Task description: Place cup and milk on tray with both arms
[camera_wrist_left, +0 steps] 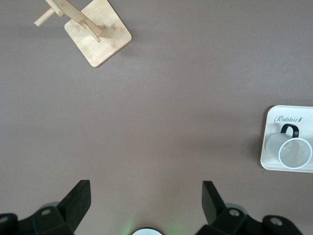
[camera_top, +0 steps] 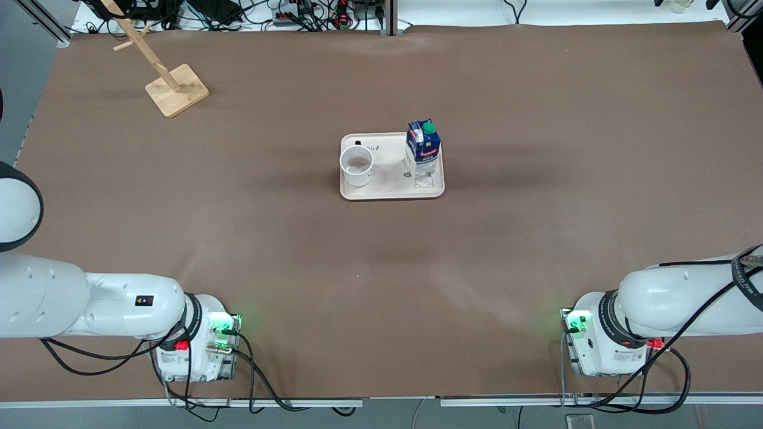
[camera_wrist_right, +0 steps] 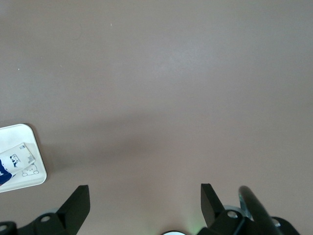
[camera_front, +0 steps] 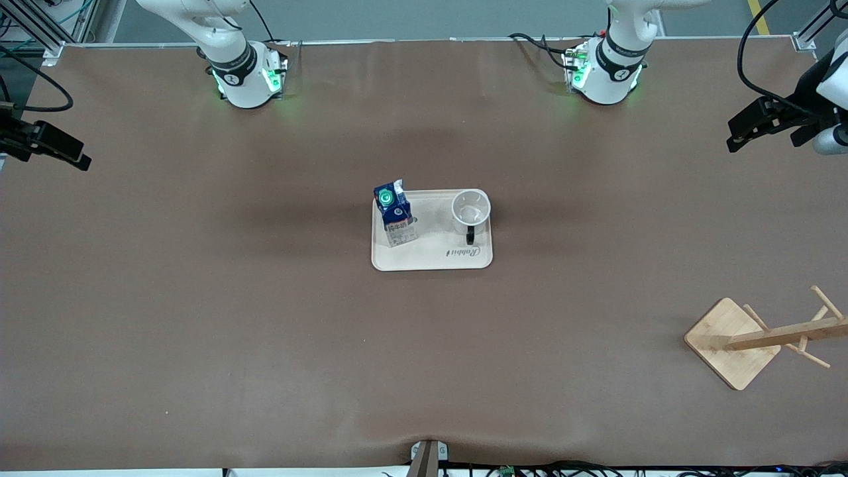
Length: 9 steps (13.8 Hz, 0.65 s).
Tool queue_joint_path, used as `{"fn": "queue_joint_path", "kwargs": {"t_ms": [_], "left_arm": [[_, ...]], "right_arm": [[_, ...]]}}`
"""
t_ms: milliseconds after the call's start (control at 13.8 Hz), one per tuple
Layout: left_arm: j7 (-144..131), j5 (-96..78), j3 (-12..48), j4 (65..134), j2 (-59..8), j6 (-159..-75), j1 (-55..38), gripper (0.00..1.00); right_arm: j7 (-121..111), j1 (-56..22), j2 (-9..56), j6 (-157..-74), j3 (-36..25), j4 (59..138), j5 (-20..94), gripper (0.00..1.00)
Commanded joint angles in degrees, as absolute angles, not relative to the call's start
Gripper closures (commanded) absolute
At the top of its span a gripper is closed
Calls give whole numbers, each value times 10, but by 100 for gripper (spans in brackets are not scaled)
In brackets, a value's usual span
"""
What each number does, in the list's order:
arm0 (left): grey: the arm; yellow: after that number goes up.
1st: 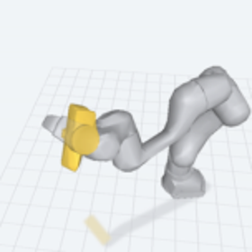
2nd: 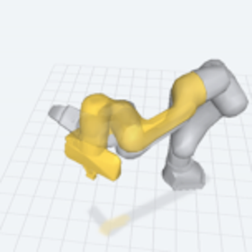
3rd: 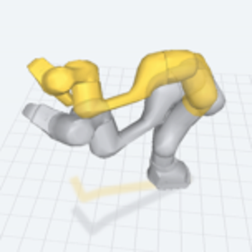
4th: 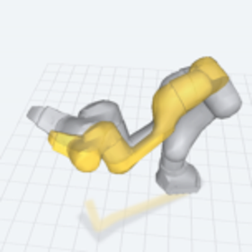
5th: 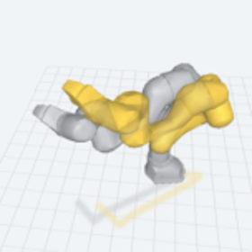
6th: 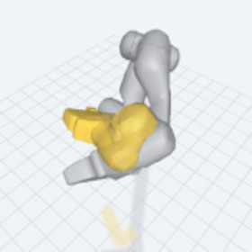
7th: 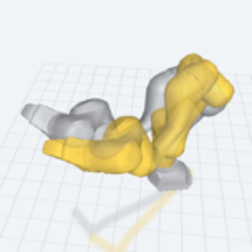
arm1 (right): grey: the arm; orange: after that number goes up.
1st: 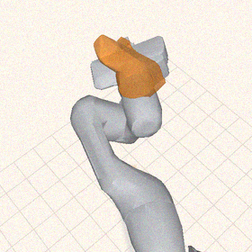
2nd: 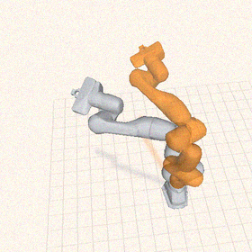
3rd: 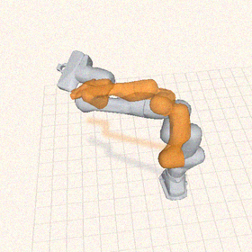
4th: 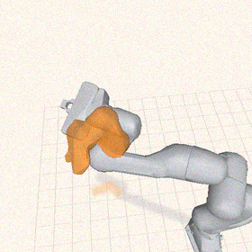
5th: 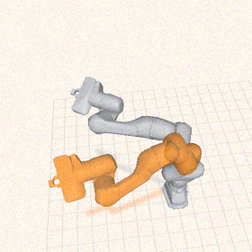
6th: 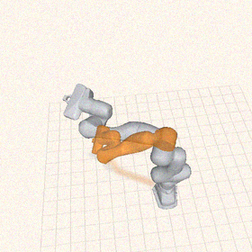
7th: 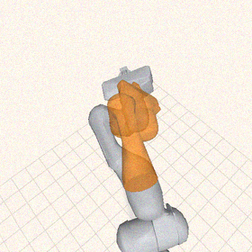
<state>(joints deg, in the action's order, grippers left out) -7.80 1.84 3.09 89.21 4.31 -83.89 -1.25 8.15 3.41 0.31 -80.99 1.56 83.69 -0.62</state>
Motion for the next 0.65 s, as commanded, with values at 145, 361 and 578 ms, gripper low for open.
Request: {"fn": "queue_joint_path", "kwargs": {"t_ms": [145, 361, 578], "left_arm": [[-80, 27, 37, 888, 45, -831, -11, 0], [-82, 28, 45, 883, 45, -831, -11, 0], [-81, 28, 45, 883, 45, -829, -10, 0]], "right_arm": [[78, 37, -7, -816, 12, 848, 7, 0], [78, 39, -7, -815, 12, 848, 7, 0], [78, 38, -8, -816, 11, 849, 7, 0]]}}
